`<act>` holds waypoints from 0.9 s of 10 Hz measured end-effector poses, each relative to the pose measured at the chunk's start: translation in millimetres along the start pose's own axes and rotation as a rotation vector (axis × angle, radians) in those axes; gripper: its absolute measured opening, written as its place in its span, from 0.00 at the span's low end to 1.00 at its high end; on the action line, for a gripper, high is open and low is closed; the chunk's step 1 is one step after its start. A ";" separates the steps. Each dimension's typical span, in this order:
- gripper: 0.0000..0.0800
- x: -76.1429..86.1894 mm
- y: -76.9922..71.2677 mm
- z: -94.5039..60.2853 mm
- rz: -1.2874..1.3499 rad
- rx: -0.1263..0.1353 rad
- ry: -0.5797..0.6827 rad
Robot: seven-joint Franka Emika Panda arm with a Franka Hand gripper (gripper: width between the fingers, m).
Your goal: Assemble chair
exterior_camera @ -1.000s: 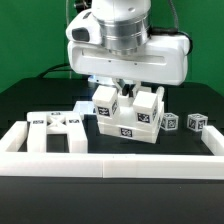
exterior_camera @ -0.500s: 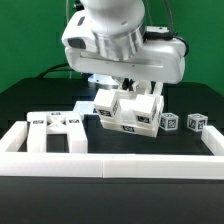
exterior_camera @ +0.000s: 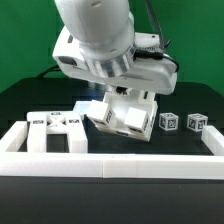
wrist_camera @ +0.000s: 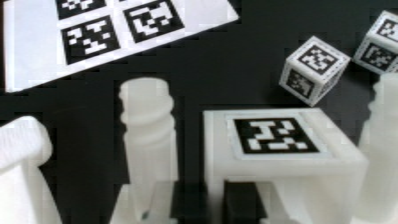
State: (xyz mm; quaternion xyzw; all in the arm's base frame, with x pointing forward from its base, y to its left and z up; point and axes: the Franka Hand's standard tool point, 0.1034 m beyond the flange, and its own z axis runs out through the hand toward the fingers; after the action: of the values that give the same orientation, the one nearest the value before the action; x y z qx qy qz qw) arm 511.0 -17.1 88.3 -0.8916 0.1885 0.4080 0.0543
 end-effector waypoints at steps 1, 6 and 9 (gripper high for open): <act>0.04 -2.1 -6.5 0.0 -0.009 -0.002 0.002; 0.04 -2.2 -18.1 -1.7 -0.033 -0.001 0.018; 0.04 0.0 -17.9 -2.1 -0.033 0.001 0.026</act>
Offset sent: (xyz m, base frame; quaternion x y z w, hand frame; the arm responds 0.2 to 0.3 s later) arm 0.0140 0.0270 0.0107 0.0336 -0.0185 -0.0426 0.9984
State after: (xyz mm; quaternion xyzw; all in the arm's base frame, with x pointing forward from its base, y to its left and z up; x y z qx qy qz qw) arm 519.3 -1.1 88.7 -0.8998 0.1749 0.3952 0.0591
